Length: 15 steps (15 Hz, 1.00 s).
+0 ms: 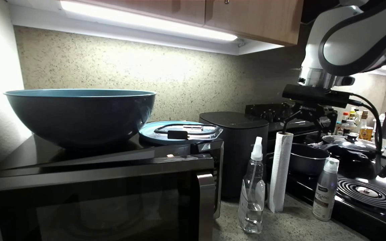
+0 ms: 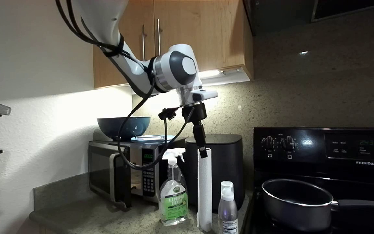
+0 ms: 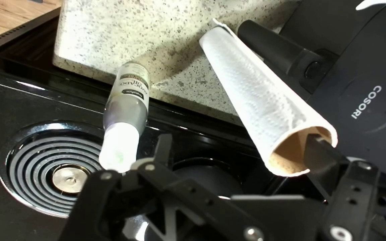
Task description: Put the paper towel roll in the pot then remove it from the pot.
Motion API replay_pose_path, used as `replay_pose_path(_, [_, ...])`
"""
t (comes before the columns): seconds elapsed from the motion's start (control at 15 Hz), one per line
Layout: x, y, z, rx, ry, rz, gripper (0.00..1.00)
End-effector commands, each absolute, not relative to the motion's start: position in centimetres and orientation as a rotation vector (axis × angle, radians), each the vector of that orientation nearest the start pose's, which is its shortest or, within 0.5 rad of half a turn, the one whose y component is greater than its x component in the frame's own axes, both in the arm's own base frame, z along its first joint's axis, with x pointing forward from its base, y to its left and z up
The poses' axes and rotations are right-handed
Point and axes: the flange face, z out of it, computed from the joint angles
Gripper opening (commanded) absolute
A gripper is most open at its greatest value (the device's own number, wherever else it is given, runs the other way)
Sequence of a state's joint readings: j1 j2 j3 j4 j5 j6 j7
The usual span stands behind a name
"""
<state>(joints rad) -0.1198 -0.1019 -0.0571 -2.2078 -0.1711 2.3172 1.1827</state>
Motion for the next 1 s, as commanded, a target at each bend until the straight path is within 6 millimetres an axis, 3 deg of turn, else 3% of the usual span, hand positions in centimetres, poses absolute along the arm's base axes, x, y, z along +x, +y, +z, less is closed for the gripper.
replay_pose_path(0.0, [52.57, -10.08, 43.86, -2.518, 1.861, -0.299, 1.00])
replay_pose_path(0.33, [52.72, -10.67, 42.97, -2.488, 1.902, -0.232, 1.00])
replay_pose_path(0.4, [52.82, -10.79, 42.94, -2.481, 1.904, -0.231, 0.75])
replay_pose_path(0.53, [52.97, -10.97, 42.95, -2.469, 1.909, -0.240, 0.68])
replay_pose_path(0.93, [53.00, -10.98, 43.28, -2.466, 1.900, -0.297, 0.27])
